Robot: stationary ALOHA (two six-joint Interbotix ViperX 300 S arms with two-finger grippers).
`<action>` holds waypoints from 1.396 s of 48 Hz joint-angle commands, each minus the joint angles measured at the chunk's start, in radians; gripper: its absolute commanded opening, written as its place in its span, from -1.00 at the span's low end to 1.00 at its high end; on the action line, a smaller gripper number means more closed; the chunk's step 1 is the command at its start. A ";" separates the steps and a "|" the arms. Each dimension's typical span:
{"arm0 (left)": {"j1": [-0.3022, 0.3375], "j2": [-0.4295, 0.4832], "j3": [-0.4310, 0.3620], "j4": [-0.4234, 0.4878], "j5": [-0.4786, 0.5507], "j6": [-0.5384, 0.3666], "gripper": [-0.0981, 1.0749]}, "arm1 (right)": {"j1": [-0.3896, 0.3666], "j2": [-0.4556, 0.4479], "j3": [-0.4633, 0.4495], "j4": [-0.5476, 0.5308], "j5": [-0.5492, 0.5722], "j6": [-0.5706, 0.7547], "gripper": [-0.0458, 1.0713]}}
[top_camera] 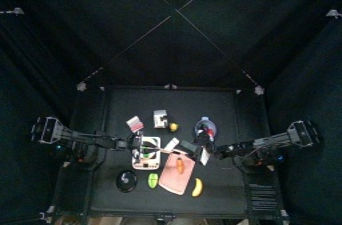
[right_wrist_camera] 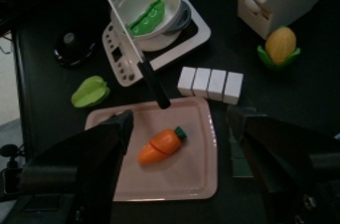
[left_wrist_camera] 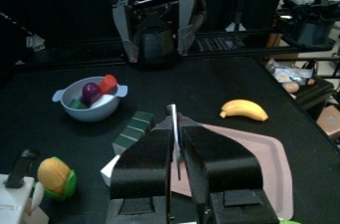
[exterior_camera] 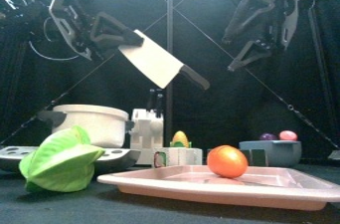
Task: Regrasp cleaver
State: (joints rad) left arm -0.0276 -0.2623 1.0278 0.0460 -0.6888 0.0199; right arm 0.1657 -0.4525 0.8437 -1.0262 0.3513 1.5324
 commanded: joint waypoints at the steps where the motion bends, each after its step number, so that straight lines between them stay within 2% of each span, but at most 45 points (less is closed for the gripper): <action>1: 0.002 -0.011 -0.014 -0.003 -0.012 0.000 0.01 | 0.003 -0.012 -0.011 -0.031 -0.003 -0.002 0.93; 12: -0.003 0.002 -0.023 -0.032 -0.011 0.000 0.01 | 0.028 -0.002 -0.009 -0.127 -0.009 -0.002 0.93; 22: -0.006 0.021 -0.052 -0.034 -0.031 0.002 0.01 | 0.054 0.055 -0.017 -0.206 -0.018 -0.002 0.93; 37: -0.008 0.044 -0.078 -0.035 -0.078 0.000 0.01 | 0.051 0.152 -0.060 -0.218 -0.026 -0.003 0.93; 52: -0.009 0.080 -0.106 -0.035 -0.078 0.002 0.01 | 0.049 0.187 -0.089 -0.218 -0.032 -0.003 0.92; 59: -0.008 0.080 -0.106 -0.035 -0.080 0.000 0.01 | 0.054 0.189 -0.086 -0.218 -0.032 -0.003 0.82; 67: -0.009 0.080 -0.104 -0.035 -0.078 -0.002 0.01 | 0.055 0.187 -0.089 -0.218 -0.032 -0.003 0.52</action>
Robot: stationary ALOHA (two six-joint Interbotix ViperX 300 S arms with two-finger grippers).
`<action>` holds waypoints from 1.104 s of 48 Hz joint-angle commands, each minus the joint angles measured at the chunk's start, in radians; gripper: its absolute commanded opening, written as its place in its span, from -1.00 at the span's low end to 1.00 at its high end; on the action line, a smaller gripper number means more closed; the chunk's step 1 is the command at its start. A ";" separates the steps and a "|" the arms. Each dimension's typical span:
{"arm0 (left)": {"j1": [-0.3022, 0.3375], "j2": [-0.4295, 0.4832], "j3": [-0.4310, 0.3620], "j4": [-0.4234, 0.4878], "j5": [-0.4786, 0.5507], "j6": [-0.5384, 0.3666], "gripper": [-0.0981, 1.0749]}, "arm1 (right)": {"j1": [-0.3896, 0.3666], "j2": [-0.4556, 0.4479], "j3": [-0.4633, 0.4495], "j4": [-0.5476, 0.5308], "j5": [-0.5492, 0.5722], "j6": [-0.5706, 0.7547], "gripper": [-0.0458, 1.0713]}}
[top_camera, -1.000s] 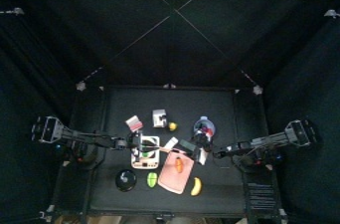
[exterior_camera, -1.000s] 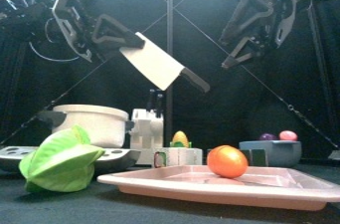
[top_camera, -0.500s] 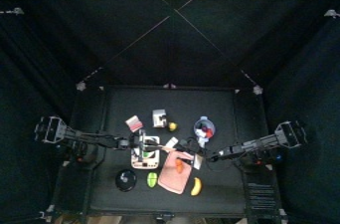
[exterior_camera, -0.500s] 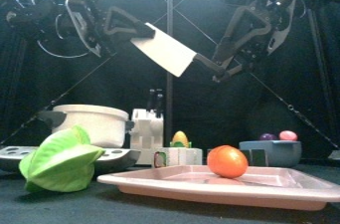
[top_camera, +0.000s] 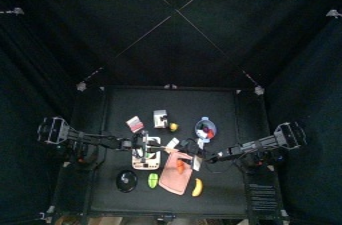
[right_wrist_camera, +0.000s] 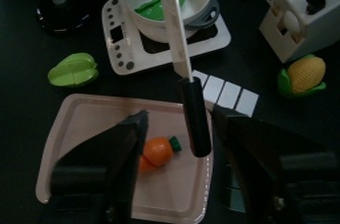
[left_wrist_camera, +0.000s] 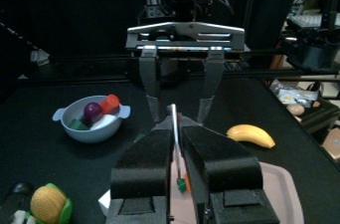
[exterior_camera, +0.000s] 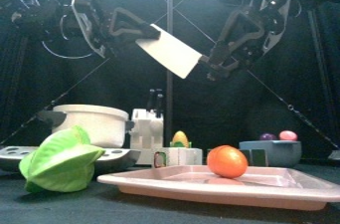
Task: Regrasp cleaver
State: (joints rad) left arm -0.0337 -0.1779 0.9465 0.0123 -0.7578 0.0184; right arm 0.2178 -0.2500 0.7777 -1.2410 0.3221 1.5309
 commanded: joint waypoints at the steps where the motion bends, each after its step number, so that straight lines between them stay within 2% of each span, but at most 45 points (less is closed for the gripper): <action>1: -0.002 -0.005 -0.023 -0.002 -0.009 0.000 0.01 | 0.003 -0.015 -0.025 -0.002 -0.003 -0.002 0.48; 9: -0.002 -0.005 -0.020 -0.002 -0.009 0.002 0.01 | 0.003 -0.017 -0.023 0.002 -0.003 0.000 0.15; 17: -0.002 -0.005 -0.009 -0.002 -0.009 0.002 0.01 | 0.003 -0.021 -0.028 0.005 -0.003 0.000 -0.03; 39: -0.002 -0.003 -0.006 -0.002 -0.005 -0.002 0.09 | 0.003 -0.021 -0.026 0.017 -0.005 0.000 -0.06; 45: -0.003 -0.003 -0.006 -0.005 -0.002 -0.006 0.28 | 0.005 -0.020 -0.020 0.023 -0.003 0.000 -0.06; 53: -0.005 -0.003 -0.003 -0.005 -0.002 -0.008 0.65 | 0.009 -0.020 -0.014 0.046 -0.003 0.000 -0.06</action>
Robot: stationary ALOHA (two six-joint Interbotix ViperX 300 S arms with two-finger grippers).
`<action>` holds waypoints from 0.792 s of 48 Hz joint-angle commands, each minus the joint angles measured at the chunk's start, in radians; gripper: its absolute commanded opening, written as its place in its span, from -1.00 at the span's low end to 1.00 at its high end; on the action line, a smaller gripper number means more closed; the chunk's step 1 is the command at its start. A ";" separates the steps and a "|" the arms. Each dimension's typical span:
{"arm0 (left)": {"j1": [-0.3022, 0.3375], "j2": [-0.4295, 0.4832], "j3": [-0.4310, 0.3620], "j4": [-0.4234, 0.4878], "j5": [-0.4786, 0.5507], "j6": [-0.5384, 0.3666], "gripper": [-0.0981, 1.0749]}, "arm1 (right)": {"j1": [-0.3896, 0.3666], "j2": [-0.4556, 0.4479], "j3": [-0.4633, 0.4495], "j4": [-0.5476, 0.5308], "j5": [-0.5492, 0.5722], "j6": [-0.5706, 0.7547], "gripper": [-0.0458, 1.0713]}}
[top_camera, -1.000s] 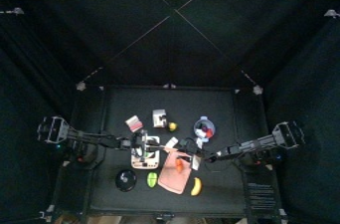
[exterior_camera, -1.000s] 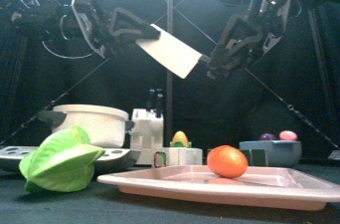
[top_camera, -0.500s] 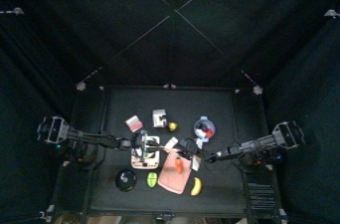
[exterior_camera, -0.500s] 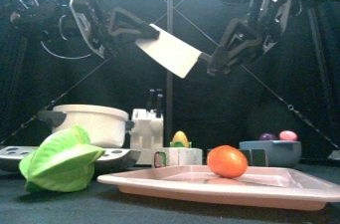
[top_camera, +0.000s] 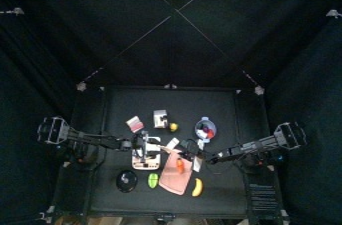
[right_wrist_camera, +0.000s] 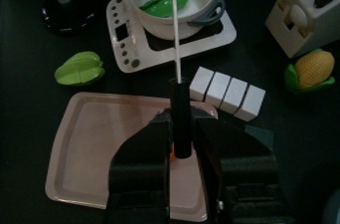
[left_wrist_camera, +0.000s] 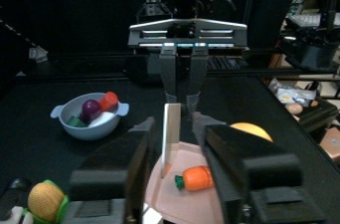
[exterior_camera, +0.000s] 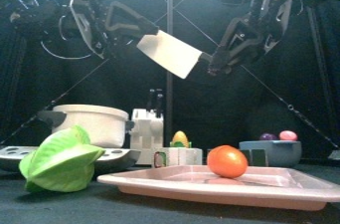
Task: Regrasp cleaver
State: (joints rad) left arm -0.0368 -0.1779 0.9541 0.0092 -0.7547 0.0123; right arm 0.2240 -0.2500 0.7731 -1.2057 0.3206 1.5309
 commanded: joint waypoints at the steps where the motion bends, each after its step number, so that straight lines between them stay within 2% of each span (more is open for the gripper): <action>1: -0.002 -0.003 -0.009 -0.002 -0.005 -0.002 0.68 | 0.005 -0.020 -0.008 0.014 -0.002 0.000 -0.06; 7: -0.002 -0.003 -0.006 -0.002 -0.005 0.000 0.81 | 0.014 -0.020 -0.009 0.037 -0.002 0.000 -0.06; 17: -0.002 -0.005 -0.002 -0.002 0.012 0.000 0.81 | 0.020 -0.031 -0.018 0.141 -0.002 -0.002 -0.06; 22: -0.002 -0.005 -0.003 -0.002 0.054 0.000 0.81 | 0.015 -0.041 -0.020 0.195 -0.002 -0.003 -0.06; 28: -0.002 -0.005 -0.006 -0.002 0.103 0.000 0.81 | 0.015 -0.055 -0.011 0.199 0.002 -0.003 -0.06; 38: 0.000 -0.017 -0.005 -0.002 0.114 0.000 0.81 | 0.014 -0.086 -0.003 0.204 0.011 -0.005 -0.06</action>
State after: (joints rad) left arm -0.0368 -0.1795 0.9633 0.0077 -0.6381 0.0123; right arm 0.2393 -0.3007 0.7777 -1.0048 0.3267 1.5294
